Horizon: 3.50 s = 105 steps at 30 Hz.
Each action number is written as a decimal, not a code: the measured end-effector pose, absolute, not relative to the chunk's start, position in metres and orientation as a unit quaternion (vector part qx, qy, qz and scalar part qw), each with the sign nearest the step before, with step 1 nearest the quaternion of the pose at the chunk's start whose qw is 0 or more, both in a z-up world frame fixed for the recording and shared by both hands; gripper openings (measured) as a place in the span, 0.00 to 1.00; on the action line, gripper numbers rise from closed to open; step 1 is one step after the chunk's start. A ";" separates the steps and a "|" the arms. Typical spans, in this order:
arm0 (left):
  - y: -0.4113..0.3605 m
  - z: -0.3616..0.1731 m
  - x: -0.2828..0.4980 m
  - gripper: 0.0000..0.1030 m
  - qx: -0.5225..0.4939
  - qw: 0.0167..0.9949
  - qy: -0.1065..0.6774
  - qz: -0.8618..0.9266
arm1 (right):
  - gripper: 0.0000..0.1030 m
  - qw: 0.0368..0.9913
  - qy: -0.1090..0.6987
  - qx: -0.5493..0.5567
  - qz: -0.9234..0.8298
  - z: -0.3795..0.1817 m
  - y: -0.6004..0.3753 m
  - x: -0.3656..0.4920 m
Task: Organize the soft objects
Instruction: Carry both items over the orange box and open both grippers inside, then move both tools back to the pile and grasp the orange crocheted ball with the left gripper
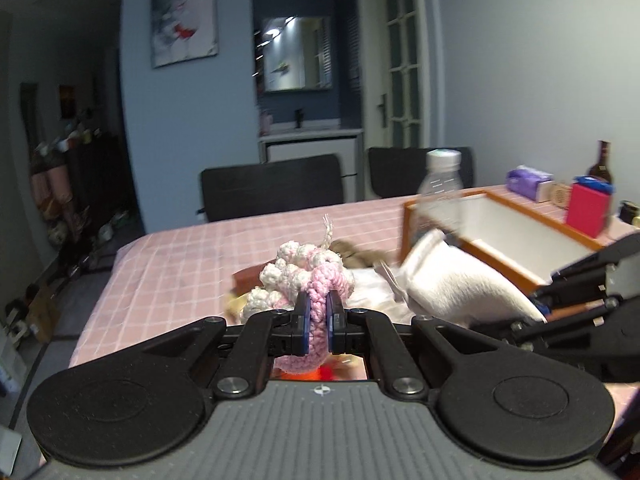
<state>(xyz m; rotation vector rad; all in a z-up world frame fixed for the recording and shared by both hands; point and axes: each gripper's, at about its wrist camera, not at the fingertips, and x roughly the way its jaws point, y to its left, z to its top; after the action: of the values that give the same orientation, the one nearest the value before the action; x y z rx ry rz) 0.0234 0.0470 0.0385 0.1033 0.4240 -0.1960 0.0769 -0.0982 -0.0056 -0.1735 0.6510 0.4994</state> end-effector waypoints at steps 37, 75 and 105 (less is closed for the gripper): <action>-0.174 0.021 0.136 0.08 0.243 0.859 0.294 -0.342 | 0.13 0.886 0.457 -0.031 0.070 -0.020 -0.298 0.205; -0.169 -0.001 0.169 0.51 0.282 0.840 0.334 -0.322 | 0.54 0.828 0.549 -0.079 0.086 -0.045 -0.273 0.246; -0.024 -0.009 0.080 0.52 0.088 0.964 0.192 -0.164 | 0.75 0.952 0.283 -0.026 0.110 0.001 -0.181 0.100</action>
<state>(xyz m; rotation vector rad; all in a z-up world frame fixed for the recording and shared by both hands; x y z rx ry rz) 0.0802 -0.0236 -0.0085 0.1775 0.3880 -0.3316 0.0997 -0.1806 0.0010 -0.0530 0.5759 0.2245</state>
